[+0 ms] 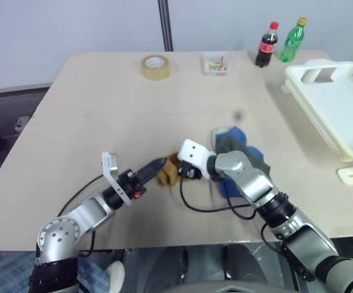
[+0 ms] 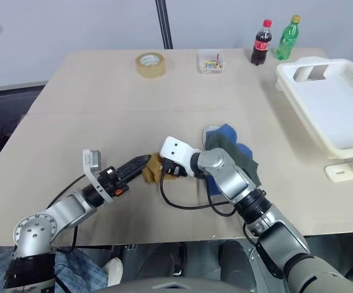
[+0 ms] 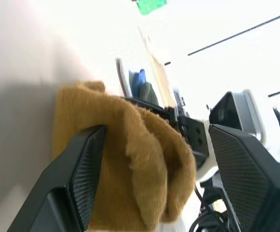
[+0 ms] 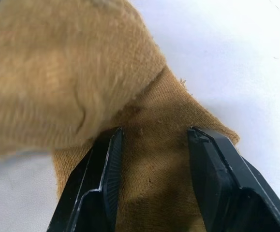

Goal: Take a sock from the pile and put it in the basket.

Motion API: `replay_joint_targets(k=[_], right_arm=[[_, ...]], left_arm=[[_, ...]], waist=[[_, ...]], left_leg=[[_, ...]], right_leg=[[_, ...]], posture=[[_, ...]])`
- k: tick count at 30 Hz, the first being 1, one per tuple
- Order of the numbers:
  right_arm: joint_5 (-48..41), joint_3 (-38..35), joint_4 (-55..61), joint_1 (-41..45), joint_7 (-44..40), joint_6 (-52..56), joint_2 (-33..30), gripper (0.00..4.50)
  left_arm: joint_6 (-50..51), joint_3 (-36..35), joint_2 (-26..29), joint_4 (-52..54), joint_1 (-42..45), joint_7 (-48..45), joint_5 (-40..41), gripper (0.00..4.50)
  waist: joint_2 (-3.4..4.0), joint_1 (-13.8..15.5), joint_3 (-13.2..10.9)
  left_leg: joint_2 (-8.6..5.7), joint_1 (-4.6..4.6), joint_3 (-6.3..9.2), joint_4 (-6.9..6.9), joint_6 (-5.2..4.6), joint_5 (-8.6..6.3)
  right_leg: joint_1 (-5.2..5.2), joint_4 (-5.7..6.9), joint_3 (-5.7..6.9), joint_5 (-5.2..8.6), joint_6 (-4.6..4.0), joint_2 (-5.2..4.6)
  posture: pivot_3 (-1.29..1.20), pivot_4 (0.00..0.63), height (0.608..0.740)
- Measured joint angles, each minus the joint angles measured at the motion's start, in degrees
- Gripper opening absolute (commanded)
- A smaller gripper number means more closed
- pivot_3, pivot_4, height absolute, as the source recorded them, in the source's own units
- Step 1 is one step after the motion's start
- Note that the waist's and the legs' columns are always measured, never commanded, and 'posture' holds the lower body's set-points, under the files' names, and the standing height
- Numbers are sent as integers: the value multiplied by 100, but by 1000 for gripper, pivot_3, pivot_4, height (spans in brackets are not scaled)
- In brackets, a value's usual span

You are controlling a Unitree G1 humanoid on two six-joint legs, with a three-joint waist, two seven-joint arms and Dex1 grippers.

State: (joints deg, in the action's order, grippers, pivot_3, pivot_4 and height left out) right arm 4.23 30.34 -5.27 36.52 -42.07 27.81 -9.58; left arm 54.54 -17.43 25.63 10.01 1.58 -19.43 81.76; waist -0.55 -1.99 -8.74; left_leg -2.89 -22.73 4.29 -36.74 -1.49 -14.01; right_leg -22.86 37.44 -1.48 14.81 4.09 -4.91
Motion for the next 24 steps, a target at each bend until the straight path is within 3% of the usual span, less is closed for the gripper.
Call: replay_joint_targets(k=[15, 22, 24], right_arm=[[-115, -222, 819, -67, 41, 873, -150, 2226], [-326, -496, 1772, -128, -10, 1591, -597, 2226], [-418, -577, 2114, -157, -93, 1854, -905, 2749]], left_arm=[[-211, 128, -754, -626, 646, 4, -635, 3644], [-331, 178, -1083, -827, 874, 23, -963, 3644], [-351, 181, -1153, -855, 942, 38, -1039, 3687]], waist=[[-3, 34, -4], [-5, 110, -5], [-3, 125, -8]], left_leg=[[-2, -10, 6, 0, 1, 1], [-3, -14, 9, -1, 1, 1], [-3, -18, 10, -1, 1, 1]], right_leg=[[-4, -3, 7, 0, 1, 1], [-3, -8, 11, -1, 1, 0], [-3, -9, 12, -1, 1, 0]], posture=[[0, 150, 738], [0, 150, 738], [0, 150, 738]])
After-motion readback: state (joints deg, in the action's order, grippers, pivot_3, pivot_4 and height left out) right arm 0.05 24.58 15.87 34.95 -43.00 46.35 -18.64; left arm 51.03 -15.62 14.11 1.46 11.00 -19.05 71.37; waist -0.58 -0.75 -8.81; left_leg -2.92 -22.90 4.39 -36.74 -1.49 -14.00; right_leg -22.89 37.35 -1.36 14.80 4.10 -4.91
